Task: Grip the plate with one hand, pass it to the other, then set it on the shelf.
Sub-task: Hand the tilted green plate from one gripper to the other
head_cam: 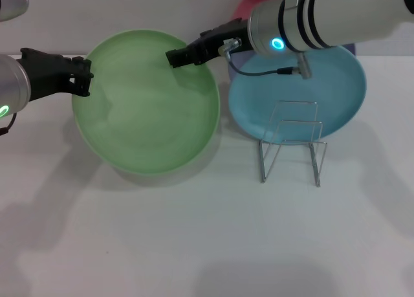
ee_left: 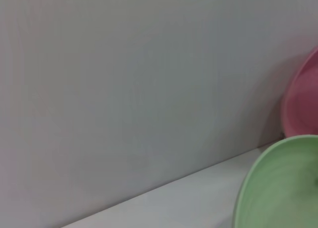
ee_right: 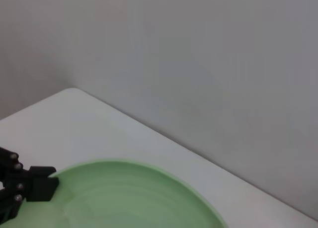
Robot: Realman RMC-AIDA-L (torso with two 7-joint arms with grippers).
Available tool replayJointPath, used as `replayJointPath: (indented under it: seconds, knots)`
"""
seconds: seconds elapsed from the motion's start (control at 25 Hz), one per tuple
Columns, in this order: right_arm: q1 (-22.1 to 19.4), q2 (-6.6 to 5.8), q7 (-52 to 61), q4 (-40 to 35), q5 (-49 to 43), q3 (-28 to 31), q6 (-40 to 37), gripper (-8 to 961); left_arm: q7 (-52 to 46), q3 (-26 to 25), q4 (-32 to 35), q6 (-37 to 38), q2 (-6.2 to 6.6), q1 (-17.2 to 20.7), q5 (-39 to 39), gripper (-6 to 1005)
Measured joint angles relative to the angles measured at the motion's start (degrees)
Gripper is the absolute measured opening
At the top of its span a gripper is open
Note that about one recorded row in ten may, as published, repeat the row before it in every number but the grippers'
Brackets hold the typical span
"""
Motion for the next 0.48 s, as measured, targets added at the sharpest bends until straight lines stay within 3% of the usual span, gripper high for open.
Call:
replayJointPath:
  seconds: [0.12,0.48]
  knots:
    - [0.7,0.01,0.0,-1.4,0.0,0.0,0.0,806,0.0,0.0,-0.1,0.0,0.03,-0.1,-0.5,40]
    - [0.7,0.00,-1.9,-2.1,-0.1,-0.6,-0.2,637,0.1,0.0,-0.6,0.1,0.06,-0.1,-1.2,42]
